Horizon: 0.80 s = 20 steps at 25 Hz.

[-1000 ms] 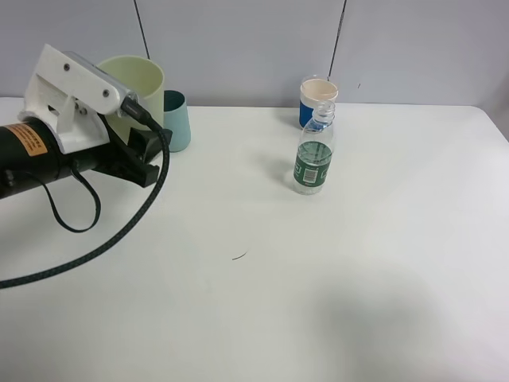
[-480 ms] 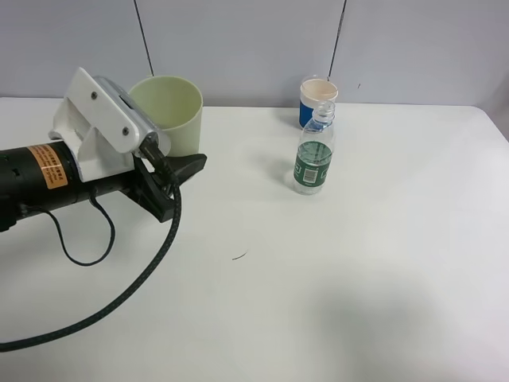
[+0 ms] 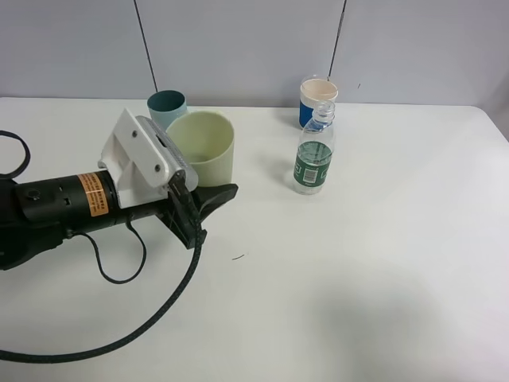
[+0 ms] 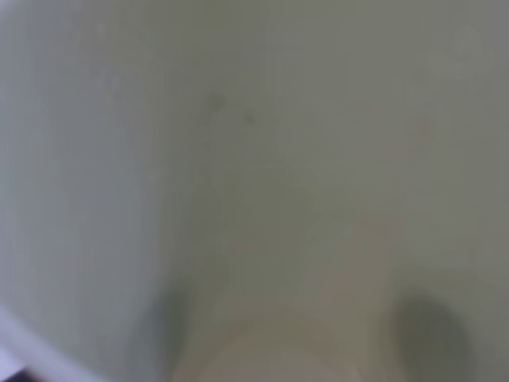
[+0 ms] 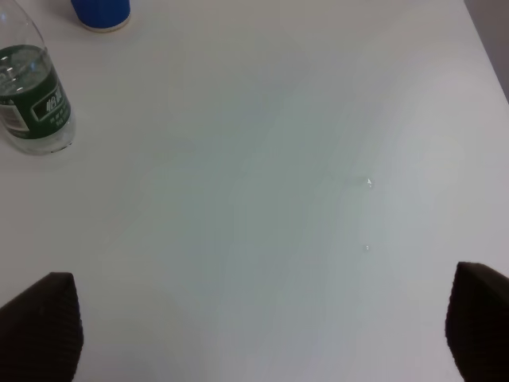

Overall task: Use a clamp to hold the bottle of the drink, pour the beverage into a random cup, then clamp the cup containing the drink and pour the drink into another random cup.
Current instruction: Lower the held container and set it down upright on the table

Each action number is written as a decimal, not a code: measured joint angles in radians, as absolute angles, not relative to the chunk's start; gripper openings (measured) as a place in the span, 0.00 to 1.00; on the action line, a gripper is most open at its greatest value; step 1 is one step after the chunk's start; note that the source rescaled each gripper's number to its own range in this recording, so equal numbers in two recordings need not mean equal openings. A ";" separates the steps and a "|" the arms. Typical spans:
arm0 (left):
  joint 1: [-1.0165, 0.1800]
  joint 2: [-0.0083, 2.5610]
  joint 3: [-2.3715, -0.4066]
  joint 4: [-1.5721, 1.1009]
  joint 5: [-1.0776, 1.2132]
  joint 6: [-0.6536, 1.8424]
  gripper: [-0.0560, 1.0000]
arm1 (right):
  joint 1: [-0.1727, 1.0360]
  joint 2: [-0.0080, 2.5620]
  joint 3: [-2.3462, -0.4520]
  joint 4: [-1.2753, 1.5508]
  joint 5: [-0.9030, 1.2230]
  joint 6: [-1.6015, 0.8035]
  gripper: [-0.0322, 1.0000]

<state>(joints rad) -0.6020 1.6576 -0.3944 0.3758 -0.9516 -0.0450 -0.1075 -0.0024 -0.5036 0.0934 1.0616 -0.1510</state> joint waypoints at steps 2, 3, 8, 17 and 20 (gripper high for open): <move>-0.602 1.685 -0.394 0.392 -0.967 -0.045 0.09 | -0.108 -0.002 -0.504 0.093 1.062 -0.151 0.83; -0.603 1.699 -0.394 0.399 -0.973 -0.040 0.09 | -0.108 -0.002 -0.504 0.093 1.062 -0.151 0.83; -0.635 1.769 -0.395 0.400 -0.996 0.049 0.09 | -0.108 -0.002 -0.504 0.093 1.062 -0.151 0.83; -0.650 1.872 -0.397 0.381 -1.048 0.068 0.09 | -0.108 -0.002 -0.504 0.093 1.062 -0.151 0.83; -0.650 1.887 -0.397 0.373 -1.052 0.068 0.09 | -0.108 -0.002 -0.504 0.093 1.062 -0.151 0.83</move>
